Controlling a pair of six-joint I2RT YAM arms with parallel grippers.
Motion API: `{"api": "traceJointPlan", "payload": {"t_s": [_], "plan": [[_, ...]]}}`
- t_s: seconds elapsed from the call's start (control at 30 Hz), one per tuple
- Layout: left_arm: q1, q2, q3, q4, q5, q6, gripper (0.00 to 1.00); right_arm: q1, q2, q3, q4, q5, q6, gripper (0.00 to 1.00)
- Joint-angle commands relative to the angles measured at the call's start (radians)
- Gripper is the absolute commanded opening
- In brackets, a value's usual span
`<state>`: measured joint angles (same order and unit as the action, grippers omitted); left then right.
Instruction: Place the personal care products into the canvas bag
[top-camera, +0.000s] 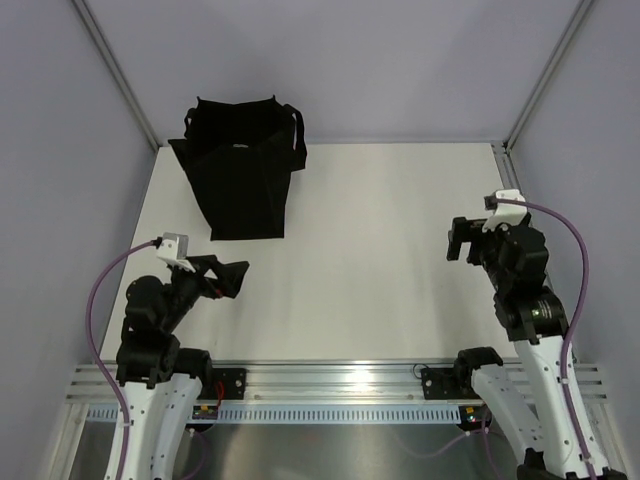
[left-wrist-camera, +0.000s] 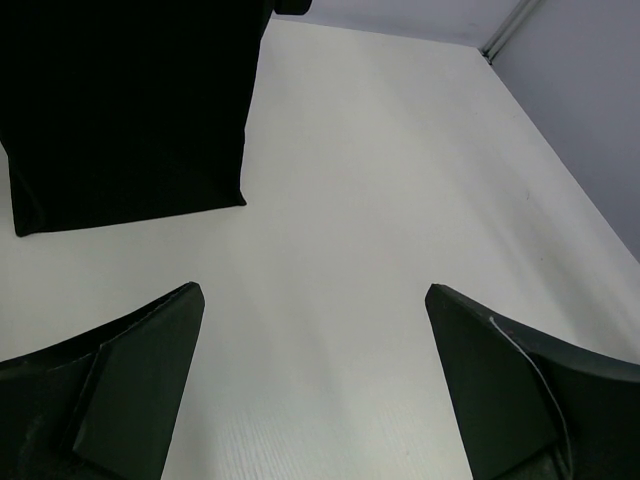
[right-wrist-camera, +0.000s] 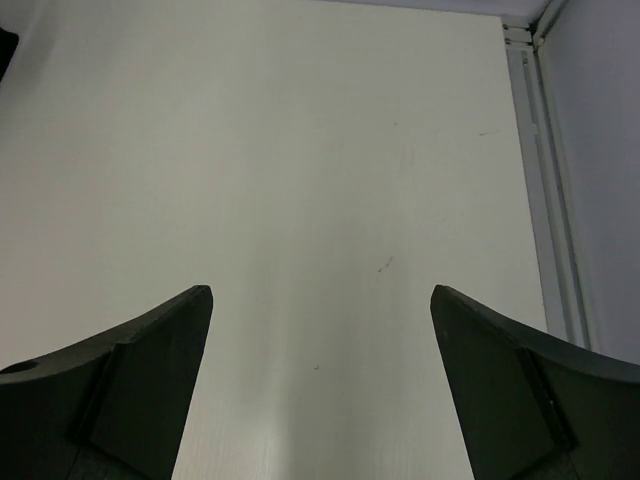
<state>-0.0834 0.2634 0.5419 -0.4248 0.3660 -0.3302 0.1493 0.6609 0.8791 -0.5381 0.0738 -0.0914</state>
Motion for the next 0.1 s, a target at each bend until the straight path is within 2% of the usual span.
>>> {"api": "traceJointPlan", "payload": {"t_s": [0.0,0.07], "plan": [[-0.001,-0.007,0.02,0.038,0.008,-0.006,0.99,-0.053,-0.078,-0.028,0.035,0.054,0.042,1.0],[-0.001,-0.004,0.02,0.038,0.005,-0.004,0.99,-0.065,-0.093,-0.04,0.044,0.066,0.045,0.99]]}}
